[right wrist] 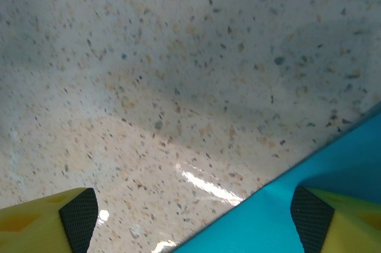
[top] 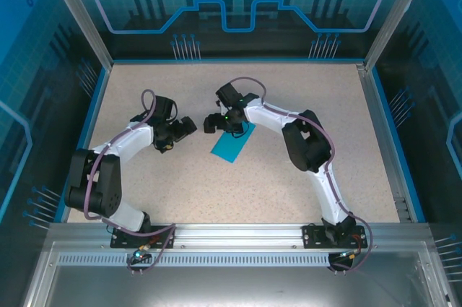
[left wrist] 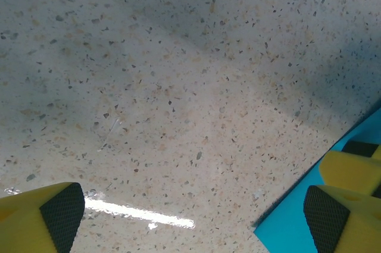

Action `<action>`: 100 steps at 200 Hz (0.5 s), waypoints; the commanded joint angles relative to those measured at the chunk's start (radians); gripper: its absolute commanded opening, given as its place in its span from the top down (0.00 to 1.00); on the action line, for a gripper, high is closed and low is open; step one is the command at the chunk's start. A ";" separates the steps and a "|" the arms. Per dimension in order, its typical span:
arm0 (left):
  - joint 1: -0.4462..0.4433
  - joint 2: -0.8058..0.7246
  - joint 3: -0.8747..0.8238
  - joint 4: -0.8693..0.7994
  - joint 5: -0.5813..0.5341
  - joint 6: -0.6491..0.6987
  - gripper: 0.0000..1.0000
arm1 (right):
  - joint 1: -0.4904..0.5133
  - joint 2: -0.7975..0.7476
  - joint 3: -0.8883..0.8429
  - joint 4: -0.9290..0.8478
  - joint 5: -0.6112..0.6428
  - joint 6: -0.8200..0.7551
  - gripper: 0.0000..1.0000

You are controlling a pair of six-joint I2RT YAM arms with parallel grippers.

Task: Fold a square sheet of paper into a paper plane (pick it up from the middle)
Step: Rotate the paper at the center of the table.

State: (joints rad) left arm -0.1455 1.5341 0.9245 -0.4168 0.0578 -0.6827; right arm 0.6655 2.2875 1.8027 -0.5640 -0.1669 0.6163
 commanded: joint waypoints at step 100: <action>-0.008 0.001 -0.022 0.143 0.235 -0.026 0.02 | -0.033 -0.257 -0.294 -0.053 -0.179 -0.468 0.14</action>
State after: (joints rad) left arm -0.1459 1.5341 0.9180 -0.3332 0.1944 -0.7055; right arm 0.6556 2.1117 1.5330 -0.6186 -0.2996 0.2016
